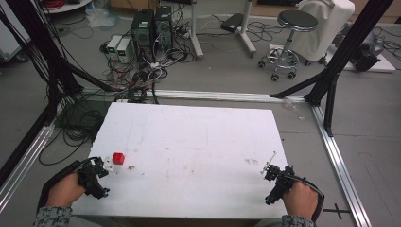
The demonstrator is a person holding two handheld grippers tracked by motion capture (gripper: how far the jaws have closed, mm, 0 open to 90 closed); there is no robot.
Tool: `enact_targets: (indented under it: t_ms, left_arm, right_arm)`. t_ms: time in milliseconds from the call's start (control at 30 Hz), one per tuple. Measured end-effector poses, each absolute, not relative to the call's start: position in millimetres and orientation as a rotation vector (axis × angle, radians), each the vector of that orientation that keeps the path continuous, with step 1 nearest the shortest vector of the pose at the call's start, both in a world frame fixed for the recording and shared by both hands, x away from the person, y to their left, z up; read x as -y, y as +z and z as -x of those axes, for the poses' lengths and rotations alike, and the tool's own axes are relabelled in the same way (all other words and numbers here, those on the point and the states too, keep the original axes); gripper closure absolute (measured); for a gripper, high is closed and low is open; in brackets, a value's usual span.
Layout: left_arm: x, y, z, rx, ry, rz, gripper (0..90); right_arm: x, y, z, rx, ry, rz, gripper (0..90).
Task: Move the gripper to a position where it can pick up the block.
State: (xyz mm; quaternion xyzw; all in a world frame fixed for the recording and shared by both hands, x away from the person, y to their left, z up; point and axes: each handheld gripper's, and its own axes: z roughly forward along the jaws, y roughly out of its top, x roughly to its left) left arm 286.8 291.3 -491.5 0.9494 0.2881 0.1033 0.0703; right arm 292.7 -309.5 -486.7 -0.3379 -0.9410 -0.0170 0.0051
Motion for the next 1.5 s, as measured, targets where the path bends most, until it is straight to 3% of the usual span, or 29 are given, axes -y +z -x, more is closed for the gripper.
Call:
enact_targets:
  t_ms: [967, 1500]
  left_arm:
    - [-294.1, -492.4, -286.7, -0.849, 0.274, -2.858, 19.5]
    - [-304.4, -483.7, -299.0, -0.688, 0.233, -2.945, 20.3]
  right_arm:
    - [311.4, -485.6, -291.7, 2.942, -0.077, 1.068, 2.8]
    - [311.6, -485.6, -292.8, 2.935, -0.091, 1.063, 2.8]
